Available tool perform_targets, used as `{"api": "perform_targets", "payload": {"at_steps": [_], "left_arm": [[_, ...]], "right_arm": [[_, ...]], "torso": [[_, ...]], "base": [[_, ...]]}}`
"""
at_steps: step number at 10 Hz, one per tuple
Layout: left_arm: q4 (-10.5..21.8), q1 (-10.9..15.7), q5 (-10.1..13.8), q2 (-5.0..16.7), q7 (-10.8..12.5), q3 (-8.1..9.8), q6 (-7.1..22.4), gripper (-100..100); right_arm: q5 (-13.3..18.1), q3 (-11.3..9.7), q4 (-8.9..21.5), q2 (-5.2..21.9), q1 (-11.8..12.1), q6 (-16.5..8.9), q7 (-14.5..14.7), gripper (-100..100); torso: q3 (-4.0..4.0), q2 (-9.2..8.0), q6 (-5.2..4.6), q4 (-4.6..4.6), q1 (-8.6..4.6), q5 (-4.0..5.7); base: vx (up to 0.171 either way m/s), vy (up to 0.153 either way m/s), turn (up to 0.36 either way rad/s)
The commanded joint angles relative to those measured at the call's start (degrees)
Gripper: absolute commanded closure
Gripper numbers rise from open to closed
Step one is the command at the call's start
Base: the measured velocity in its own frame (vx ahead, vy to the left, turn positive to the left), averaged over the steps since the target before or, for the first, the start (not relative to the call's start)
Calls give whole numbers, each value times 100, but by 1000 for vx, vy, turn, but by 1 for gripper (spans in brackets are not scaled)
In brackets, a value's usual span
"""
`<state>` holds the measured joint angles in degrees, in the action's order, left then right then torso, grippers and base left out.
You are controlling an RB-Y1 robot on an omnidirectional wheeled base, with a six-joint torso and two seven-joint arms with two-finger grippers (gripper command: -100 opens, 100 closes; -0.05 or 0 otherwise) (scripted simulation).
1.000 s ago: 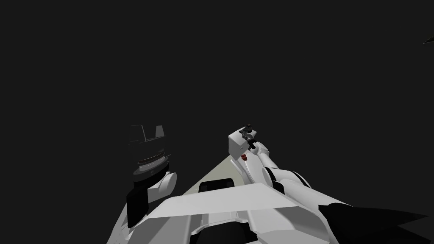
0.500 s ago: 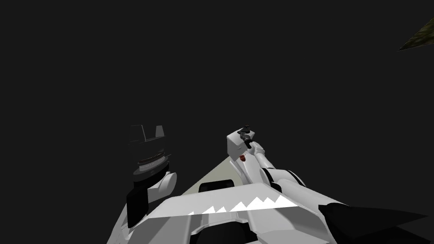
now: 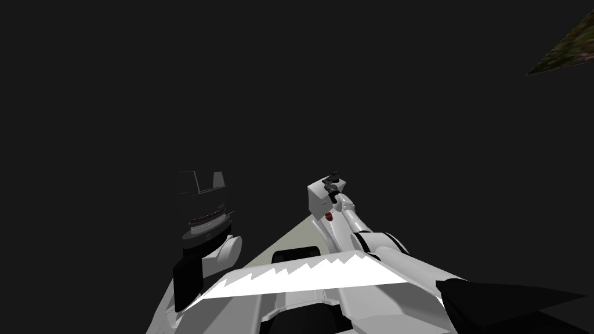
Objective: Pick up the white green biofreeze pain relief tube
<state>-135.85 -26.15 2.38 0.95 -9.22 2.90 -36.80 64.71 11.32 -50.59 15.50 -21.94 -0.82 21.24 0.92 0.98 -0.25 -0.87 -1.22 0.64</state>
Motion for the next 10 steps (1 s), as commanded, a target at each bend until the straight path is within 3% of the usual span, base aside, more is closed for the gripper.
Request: {"api": "perform_targets", "payload": {"at_steps": [1, 2, 3, 4, 5, 7, 8, 9, 10], "left_arm": [[0, 0, 0, 0, 0, 0, 0, 0], [0, 0, 0, 0, 0, 0, 0, 0], [0, 0, 0, 0, 0, 0, 0, 0], [0, 0, 0, -1, 0, -1, 0, 0], [0, 0, 0, 0, 0, 0, 0, 0], [0, 0, 0, 0, 0, 0, 0, 0], [0, 0, 0, -1, 0, 0, 0, 0], [0, 0, 0, 0, 0, 0, 0, 0], [0, 0, 0, 0, 0, 0, 0, 0]], "right_arm": [[25, -286, -196, 2, 94, -286, -278, 100], [25, -437, -196, 2, 94, -435, -278, 100], [25, -437, -196, 2, 94, -505, -278, 100], [266, -654, -435, -203, 122, -683, -543, 100], [266, -790, -435, -203, 122, -824, -571, 100], [266, -815, -435, -203, 122, -1019, -571, 100], [507, -1044, -673, -408, 150, -1183, -864, 100], [507, -1193, -673, -408, 150, -1362, -864, 100], [507, -1193, -673, -408, 150, -1482, -864, 100]], "torso": [[0, 0, 0, 0, 0, 0], [-2, -2, -12, 1, -22, 2], [0, 0, -17, -2, -13, 2], [5, 3, -23, -8, 2, 0], [4, 2, -15, -7, -10, 2], [4, 2, -25, -8, -23, 4], [6, 3, -29, -9, -8, 1], [2, -1, -22, -6, -30, 5], [1, -5, -28, -8, -42, 8]], "base": [[-25, -140, 71], [-14, -81, 7], [-10, -13, -9], [-22, -76, 6], [-25, -125, 45], [-18, -55, 10], [-33, -122, 10], [-41, -149, 65], [-23, -63, 13]]}}
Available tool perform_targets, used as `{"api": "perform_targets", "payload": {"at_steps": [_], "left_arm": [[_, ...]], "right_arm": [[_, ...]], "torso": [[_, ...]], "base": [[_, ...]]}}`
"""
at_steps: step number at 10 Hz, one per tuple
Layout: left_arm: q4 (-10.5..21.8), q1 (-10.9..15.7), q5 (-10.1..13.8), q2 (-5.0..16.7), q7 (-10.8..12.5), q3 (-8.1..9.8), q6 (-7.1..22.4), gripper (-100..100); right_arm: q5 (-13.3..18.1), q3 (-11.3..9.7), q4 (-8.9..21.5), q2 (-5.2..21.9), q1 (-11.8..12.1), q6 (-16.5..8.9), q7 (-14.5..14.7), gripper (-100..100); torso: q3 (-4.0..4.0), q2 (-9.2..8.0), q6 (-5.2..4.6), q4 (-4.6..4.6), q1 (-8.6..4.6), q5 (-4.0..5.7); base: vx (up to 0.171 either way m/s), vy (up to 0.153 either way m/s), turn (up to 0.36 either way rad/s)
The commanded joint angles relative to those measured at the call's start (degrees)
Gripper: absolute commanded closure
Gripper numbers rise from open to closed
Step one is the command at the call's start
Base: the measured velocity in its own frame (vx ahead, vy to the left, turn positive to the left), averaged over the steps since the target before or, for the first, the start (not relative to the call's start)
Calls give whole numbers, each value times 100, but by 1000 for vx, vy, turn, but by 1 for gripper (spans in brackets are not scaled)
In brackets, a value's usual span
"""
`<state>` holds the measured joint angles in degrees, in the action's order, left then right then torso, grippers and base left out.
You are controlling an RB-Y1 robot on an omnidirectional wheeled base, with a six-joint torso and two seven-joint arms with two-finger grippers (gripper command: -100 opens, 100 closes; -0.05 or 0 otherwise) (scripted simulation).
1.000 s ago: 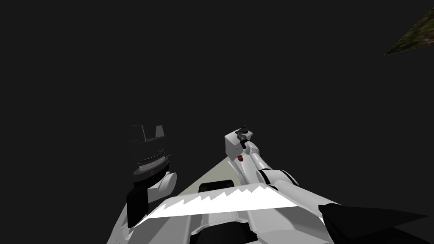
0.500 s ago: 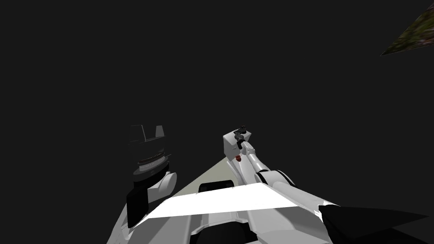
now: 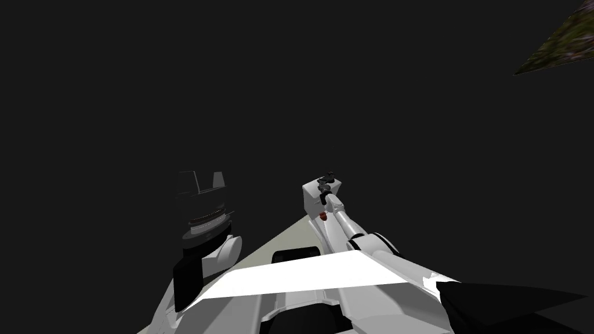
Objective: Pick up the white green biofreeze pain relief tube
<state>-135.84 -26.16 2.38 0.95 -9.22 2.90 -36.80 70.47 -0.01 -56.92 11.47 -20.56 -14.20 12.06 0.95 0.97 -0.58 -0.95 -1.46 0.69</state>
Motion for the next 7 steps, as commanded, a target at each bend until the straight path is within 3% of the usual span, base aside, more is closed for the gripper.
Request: {"api": "perform_targets", "payload": {"at_steps": [1, 2, 4, 5, 6, 7], "left_arm": [[0, 0, 0, 0, 0, 0, 0, 0], [0, 0, 0, 0, 0, 0, 0, 0], [0, 0, 0, 0, 0, 0, 0, 0], [0, 0, 0, 0, 0, 0, 0, 0], [0, 0, 0, 0, 0, 0, 0, 0], [0, 0, 0, 0, 0, 0, 0, 0]], "right_arm": [[-69, -60, -40, -5, 12, -196, 55, 100], [172, -331, -278, -210, 40, -409, -238, 100], [172, -438, -278, -210, 40, -702, -238, 100], [413, -700, -517, -414, 68, -860, -484, 100], [413, -816, -517, -414, 68, -1029, -531, 100], [413, -816, -517, -414, 68, -1192, -531, 100]], "torso": [[0, 0, 0, 0, 0, 0], [3, 5, 0, 0, 21, -5], [-7, -7, 5, 7, -4, -1], [-2, 0, -4, 3, 4, -4], [-6, -6, 6, 7, -2, -3], [-5, -4, 0, 6, -7, -2]], "base": [[-6, -1, -19], [-43, -92, 2], [-25, -96, 50], [-37, -113, 3], [-22, -128, 51], [-6, -69, 22]]}}
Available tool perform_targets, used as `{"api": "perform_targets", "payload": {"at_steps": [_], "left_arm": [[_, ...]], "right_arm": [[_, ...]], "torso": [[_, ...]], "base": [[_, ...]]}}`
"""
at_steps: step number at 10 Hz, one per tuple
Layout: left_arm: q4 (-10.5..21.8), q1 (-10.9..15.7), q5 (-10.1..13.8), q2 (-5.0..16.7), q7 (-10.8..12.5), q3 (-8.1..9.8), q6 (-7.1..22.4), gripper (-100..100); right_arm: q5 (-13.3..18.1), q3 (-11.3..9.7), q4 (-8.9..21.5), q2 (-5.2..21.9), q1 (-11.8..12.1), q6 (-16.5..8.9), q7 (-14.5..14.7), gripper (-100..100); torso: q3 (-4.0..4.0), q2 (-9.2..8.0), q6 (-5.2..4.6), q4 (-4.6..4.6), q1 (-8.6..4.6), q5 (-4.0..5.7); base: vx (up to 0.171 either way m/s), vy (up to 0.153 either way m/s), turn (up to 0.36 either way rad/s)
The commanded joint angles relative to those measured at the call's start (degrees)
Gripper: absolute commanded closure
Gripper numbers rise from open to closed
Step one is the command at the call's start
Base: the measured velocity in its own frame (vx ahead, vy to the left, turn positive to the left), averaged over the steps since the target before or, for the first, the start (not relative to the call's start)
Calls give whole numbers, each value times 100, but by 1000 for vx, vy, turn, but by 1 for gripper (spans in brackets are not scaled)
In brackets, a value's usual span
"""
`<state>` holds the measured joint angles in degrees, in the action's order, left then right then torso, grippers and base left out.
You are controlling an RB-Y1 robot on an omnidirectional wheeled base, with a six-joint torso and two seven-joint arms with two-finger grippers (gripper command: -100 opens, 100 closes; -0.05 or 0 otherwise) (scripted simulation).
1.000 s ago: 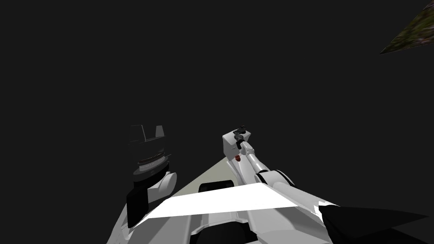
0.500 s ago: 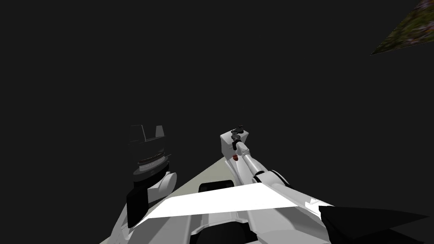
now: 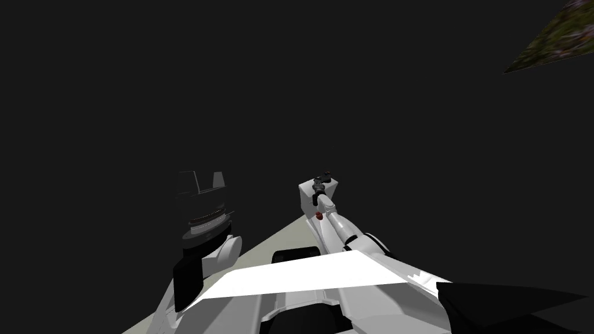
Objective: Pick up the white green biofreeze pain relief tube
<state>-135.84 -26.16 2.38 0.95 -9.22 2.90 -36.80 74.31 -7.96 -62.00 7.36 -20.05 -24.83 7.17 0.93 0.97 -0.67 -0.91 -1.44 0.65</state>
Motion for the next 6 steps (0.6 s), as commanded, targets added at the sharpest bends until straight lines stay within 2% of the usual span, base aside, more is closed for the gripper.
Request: {"api": "perform_targets", "payload": {"at_steps": [1, 2, 3, 4, 5, 6], "left_arm": [[0, 0, 0, 0, 0, 0, 0, 0], [0, 0, 0, 0, 0, 0, 0, 0], [0, 0, 0, 0, 0, 0, 0, 0], [0, 1, 0, 0, 0, 0, 0, 0], [0, 0, 0, 0, 0, 0, 0, 0], [0, 0, 0, 0, 0, 0, 0, 0]], "right_arm": [[29, -21, -9, -3, 17, -161, -41, 100], [270, -302, -248, -207, 45, -387, -316, 100], [270, -399, -248, -207, 45, -532, -334, 100], [270, -399, -248, -207, 45, -675, -334, 100], [298, -389, -182, -222, -2, -569, -388, 100], [289, -390, -196, -222, 3, -601, -369, 0]], "torso": [[0, 0, 0, 0, 0, 0], [1, 2, -2, 0, 14, -3], [-6, -8, 11, 4, 4, 0], [-10, -13, 8, 8, -5, 1], [-8, -9, -4, 6, 1, -2], [-3, -3, -2, 4, 16, -5]], "base": [[-9, -16, -22], [-37, -92, 5], [-48, -132, 63], [-22, -75, 38], [-5, -23, -1], [-3, -6, -2]]}}
